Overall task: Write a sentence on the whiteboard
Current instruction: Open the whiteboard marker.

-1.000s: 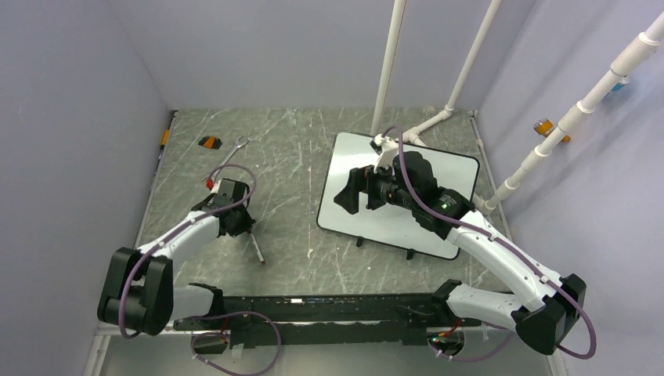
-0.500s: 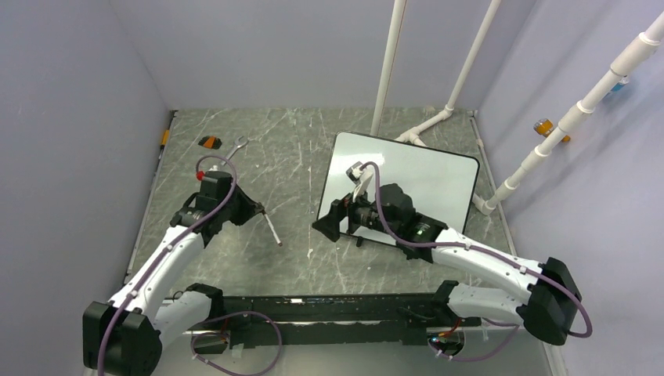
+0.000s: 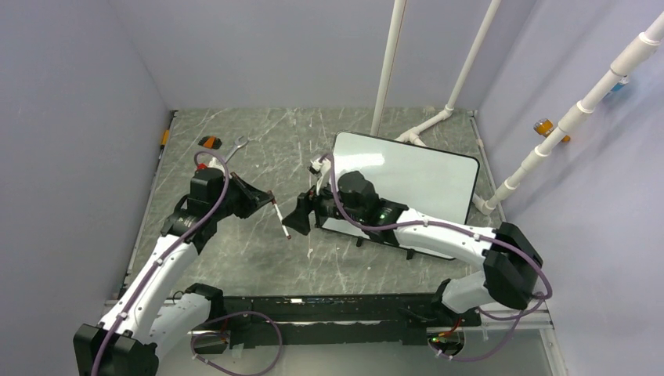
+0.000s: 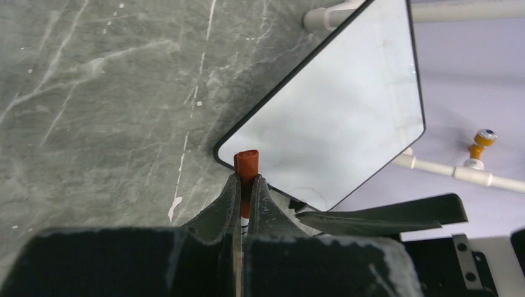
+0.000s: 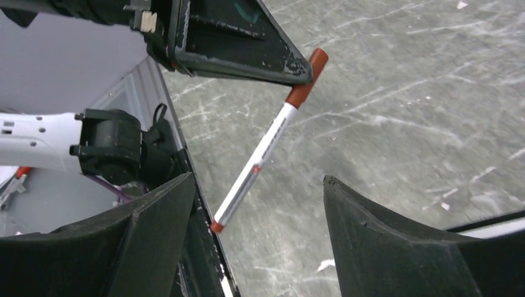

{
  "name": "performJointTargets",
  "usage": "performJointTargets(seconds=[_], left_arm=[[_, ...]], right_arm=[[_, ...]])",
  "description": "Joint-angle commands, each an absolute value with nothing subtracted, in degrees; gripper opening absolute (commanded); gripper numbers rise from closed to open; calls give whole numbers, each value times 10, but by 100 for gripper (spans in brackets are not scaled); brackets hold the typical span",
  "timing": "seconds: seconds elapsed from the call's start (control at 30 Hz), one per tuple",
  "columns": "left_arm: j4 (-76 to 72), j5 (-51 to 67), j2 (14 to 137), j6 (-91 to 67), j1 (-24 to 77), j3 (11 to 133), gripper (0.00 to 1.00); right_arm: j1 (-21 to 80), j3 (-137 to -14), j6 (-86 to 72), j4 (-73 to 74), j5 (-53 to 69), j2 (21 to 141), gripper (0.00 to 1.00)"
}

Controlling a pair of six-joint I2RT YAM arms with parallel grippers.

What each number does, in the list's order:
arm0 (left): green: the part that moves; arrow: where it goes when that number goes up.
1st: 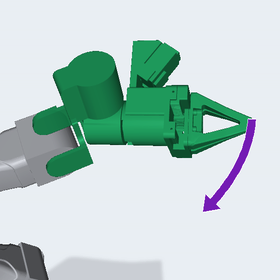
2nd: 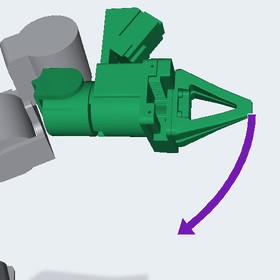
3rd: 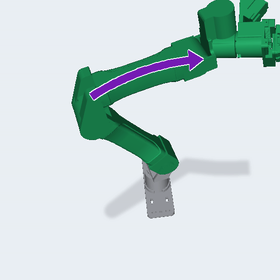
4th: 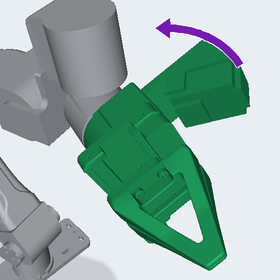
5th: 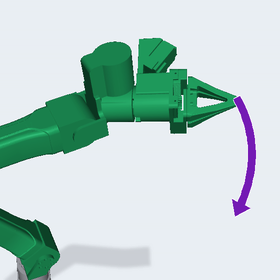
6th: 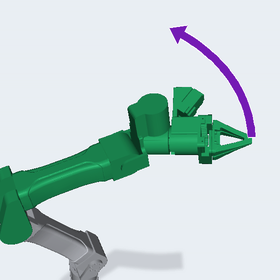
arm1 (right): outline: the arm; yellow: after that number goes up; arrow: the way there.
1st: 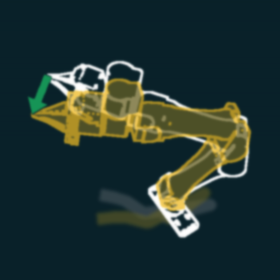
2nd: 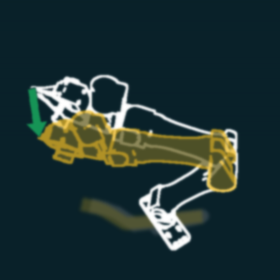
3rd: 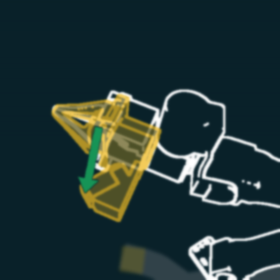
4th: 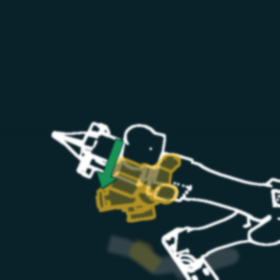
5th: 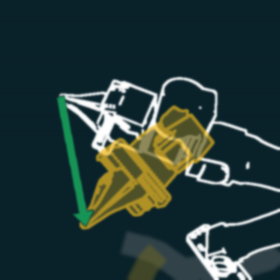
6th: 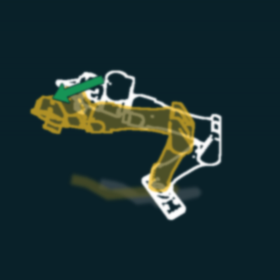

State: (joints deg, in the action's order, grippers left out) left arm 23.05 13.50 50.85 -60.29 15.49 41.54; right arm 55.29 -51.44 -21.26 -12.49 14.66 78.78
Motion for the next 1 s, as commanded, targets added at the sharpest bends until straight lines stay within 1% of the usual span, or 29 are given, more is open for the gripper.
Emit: performJointTargets(seconds=[0.0,0.13,0.3,0.4,0.47,0.5,0.6,0.67,0.7,0.73,0.77,0.8,0.83,0.87,0.9,0.93,0.97], left_arm=[[177,162,485,-601,159,417,0],[181,156,469,-586,163,424,0],[187,147,452,-573,165,428,0],[176,150,444,-567,168,423,0],[167,151,438,-566,169,418,0],[166,151,436,-566,171,416,0],[165,149,434,-564,172,415,0],[167,154,433,-553,173,416,0],[170,159,433,-543,173,418,4],[173,162,433,-529,173,422,11],[175,166,431,-516,173,424,21],[174,173,428,-500,173,425,33],[172,180,425,-482,173,427,52],[173,184,421,-466,173,430,67],[173,188,416,-448,172,433,78],[171,193,412,-430,172,436,86],[170,199,410,-413,172,440,91]], right_arm=[[556,-580,-240,-116,182,830,75],[561,-612,-254,-86,195,867,68],[561,-624,-256,-78,210,879,60],[561,-635,-255,-63,216,887,53],[561,-639,-255,-57,217,890,44],[561,-641,-254,-55,219,891,38],[561,-650,-249,-39,226,897,14],[561,-661,-238,-18,234,900,3],[561,-668,-231,-5,239,901,0],[561,-674,-221,11,248,900,0],[560,-678,-213,25,255,895,0],[559,-679,-204,35,259,888,0],[559,-679,-196,44,261,880,0],[557,-678,-188,52,265,871,0],[554,-677,-183,60,273,861,0],[548,-677,-180,68,283,853,0],[543,-677,-176,76,293,843,0]])
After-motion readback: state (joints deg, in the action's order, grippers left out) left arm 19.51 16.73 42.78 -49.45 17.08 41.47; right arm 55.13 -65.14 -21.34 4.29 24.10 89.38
